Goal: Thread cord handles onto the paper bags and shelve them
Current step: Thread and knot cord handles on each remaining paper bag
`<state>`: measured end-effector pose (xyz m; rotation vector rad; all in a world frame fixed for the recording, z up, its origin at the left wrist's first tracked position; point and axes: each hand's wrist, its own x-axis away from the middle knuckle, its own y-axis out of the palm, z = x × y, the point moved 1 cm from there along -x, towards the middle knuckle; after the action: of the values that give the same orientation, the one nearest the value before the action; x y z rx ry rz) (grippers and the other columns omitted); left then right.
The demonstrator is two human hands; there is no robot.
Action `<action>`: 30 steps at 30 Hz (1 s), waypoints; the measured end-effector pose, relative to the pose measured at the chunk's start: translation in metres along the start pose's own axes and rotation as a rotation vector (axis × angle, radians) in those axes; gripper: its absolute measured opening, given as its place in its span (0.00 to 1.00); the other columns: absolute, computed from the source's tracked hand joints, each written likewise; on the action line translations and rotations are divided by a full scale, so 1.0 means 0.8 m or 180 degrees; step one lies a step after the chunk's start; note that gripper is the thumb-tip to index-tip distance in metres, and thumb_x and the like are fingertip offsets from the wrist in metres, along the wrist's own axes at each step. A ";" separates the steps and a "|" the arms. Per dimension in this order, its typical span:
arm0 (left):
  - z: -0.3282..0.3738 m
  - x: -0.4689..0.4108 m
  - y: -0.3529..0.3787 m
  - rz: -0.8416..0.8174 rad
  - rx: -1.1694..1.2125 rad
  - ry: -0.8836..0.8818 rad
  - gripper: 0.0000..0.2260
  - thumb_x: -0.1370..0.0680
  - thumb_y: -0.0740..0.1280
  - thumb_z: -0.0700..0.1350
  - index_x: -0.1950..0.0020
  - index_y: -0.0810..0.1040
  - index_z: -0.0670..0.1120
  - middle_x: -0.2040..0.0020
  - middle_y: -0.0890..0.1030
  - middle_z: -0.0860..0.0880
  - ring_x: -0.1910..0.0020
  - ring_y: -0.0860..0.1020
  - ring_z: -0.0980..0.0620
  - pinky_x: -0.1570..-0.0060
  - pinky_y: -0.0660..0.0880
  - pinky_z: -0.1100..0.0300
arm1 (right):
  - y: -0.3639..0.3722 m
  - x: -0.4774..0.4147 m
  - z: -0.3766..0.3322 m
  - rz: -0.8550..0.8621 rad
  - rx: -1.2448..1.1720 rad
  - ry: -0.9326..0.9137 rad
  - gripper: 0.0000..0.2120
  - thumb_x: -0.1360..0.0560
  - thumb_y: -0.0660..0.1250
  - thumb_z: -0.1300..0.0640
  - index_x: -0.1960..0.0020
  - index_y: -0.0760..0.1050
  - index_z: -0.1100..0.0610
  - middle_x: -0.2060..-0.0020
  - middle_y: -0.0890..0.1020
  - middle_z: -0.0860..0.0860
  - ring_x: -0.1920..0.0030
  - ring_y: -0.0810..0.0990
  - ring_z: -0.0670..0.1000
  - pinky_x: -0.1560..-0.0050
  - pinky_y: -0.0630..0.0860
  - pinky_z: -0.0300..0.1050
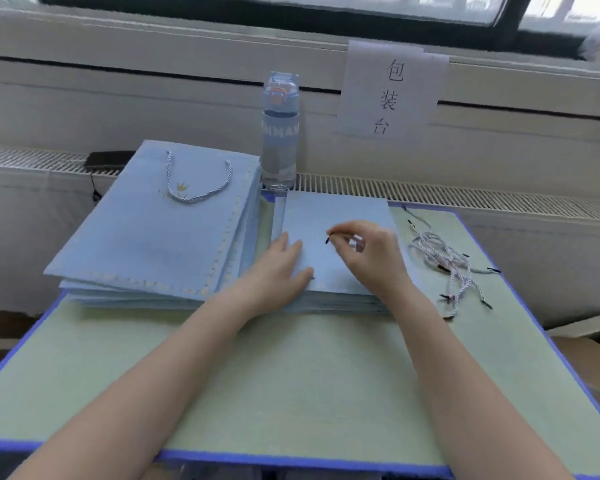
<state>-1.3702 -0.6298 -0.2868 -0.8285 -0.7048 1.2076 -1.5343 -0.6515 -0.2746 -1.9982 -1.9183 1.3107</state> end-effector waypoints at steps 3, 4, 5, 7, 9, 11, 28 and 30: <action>0.004 0.018 0.008 -0.0175 0.0051 0.0106 0.33 0.20 0.59 0.55 0.22 0.46 0.46 0.22 0.42 0.46 0.24 0.39 0.52 0.28 0.43 0.59 | -0.005 0.009 0.008 -0.1022 -0.0093 0.0229 0.05 0.25 0.68 0.60 0.57 0.83 0.54 0.62 0.80 0.40 0.64 0.73 0.30 0.60 0.66 0.29; 0.004 0.019 0.009 -0.0288 0.0039 0.0104 0.36 0.21 0.61 0.57 0.22 0.44 0.48 0.22 0.40 0.48 0.24 0.36 0.53 0.27 0.43 0.57 | -0.006 0.013 0.010 -0.1215 -0.0108 0.0248 0.06 0.25 0.68 0.60 0.57 0.83 0.54 0.63 0.79 0.38 0.65 0.73 0.31 0.60 0.66 0.29; 0.004 0.019 0.009 -0.0370 0.0017 0.0089 0.39 0.22 0.63 0.58 0.22 0.41 0.49 0.22 0.38 0.49 0.25 0.35 0.53 0.27 0.43 0.55 | -0.006 0.015 0.011 -0.1298 -0.0140 0.0234 0.06 0.25 0.68 0.60 0.56 0.83 0.54 0.63 0.79 0.38 0.65 0.73 0.31 0.60 0.66 0.29; 0.003 0.017 0.008 -0.0383 0.0039 0.0045 0.43 0.24 0.66 0.58 0.22 0.39 0.49 0.22 0.37 0.49 0.25 0.35 0.53 0.27 0.43 0.55 | -0.007 0.017 0.011 -0.1344 -0.0208 0.0187 0.06 0.26 0.68 0.60 0.55 0.84 0.55 0.63 0.80 0.39 0.64 0.73 0.32 0.60 0.66 0.29; 0.001 0.016 0.008 -0.0276 0.0117 0.0059 0.44 0.25 0.68 0.55 0.22 0.39 0.48 0.22 0.38 0.48 0.24 0.36 0.54 0.26 0.44 0.56 | -0.007 0.016 0.009 -0.1371 -0.0252 0.0132 0.06 0.26 0.68 0.61 0.55 0.84 0.55 0.62 0.80 0.41 0.63 0.74 0.33 0.59 0.66 0.29; 0.000 0.017 0.010 -0.0187 0.0248 0.0065 0.44 0.26 0.69 0.53 0.22 0.41 0.48 0.22 0.40 0.49 0.24 0.38 0.56 0.27 0.44 0.59 | -0.003 0.014 0.010 -0.1308 -0.0199 0.0017 0.06 0.26 0.68 0.61 0.55 0.84 0.56 0.61 0.81 0.43 0.62 0.75 0.34 0.58 0.66 0.29; -0.004 0.021 0.001 0.0985 0.0683 0.0346 0.12 0.27 0.71 0.44 0.44 0.83 0.45 0.52 0.84 0.47 0.53 0.80 0.53 0.53 0.73 0.66 | -0.006 0.011 0.001 -0.1037 0.0140 0.0013 0.03 0.27 0.70 0.62 0.55 0.82 0.58 0.65 0.77 0.40 0.65 0.73 0.30 0.61 0.65 0.24; -0.004 0.020 0.002 0.1249 0.0786 0.0426 0.09 0.28 0.73 0.45 0.50 0.85 0.45 0.56 0.85 0.49 0.56 0.81 0.55 0.54 0.74 0.67 | -0.009 0.009 0.004 -0.1085 0.0123 0.0135 0.04 0.25 0.69 0.61 0.55 0.82 0.57 0.64 0.77 0.40 0.66 0.73 0.31 0.62 0.66 0.25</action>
<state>-1.3646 -0.6147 -0.2890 -0.8530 -0.2803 1.5385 -1.5429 -0.6450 -0.2761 -1.5751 -2.0782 1.1951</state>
